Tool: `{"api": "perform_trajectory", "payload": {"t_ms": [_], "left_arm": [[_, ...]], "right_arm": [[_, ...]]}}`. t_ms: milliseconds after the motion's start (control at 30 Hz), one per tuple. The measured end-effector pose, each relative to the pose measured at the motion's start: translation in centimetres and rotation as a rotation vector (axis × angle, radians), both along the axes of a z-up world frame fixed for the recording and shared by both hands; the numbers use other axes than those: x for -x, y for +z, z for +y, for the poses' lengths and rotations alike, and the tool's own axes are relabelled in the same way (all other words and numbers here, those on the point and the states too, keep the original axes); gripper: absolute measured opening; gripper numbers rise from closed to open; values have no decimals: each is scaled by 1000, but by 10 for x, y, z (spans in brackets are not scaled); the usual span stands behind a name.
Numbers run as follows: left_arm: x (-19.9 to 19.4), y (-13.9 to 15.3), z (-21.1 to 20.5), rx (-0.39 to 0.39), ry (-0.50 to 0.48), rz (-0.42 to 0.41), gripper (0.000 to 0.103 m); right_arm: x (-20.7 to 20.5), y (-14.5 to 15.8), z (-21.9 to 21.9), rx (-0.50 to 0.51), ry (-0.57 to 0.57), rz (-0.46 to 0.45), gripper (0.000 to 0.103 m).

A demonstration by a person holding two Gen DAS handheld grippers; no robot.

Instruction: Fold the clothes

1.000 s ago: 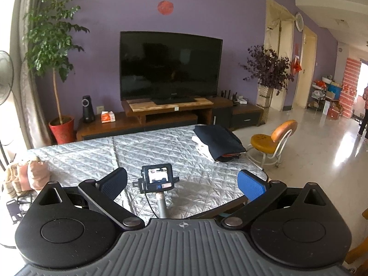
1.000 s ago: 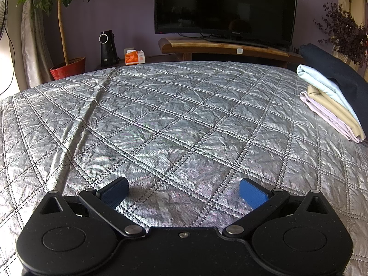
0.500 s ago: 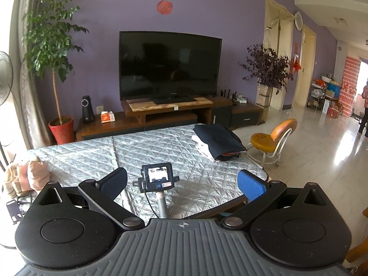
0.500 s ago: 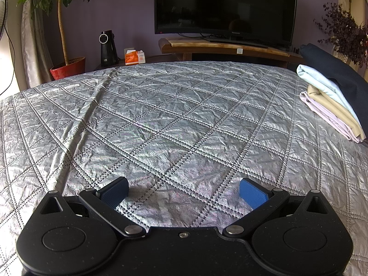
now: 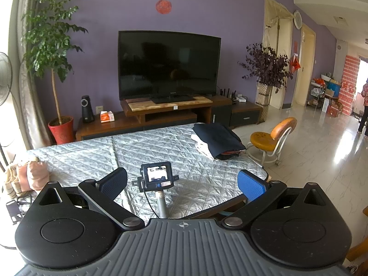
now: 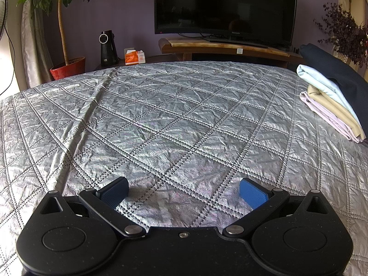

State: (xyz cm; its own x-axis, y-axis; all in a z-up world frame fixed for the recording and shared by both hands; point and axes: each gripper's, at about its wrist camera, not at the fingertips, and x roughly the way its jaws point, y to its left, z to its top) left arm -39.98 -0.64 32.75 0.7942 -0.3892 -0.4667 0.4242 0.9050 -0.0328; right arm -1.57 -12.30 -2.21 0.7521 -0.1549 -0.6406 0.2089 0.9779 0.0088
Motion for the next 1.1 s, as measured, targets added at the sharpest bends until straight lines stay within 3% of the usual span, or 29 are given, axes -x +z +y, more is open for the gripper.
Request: {"api": "perform_trajectory", "payload": {"t_ms": [267,500,833,1100], "left_arm": [[-8,-4,1,-1,10,5,103],[-67,-35,14,-28,100,63,103],[-206,-135,67,-131,296,108,103],[-289,-225,95,-185,310,177,103]], "right_arm": [[0,0,0,0,0,0,102],[0,0,0,0,0,0,102],[0,0,0,0,0,0,102],[0,0,0,0,0,0,102]]}}
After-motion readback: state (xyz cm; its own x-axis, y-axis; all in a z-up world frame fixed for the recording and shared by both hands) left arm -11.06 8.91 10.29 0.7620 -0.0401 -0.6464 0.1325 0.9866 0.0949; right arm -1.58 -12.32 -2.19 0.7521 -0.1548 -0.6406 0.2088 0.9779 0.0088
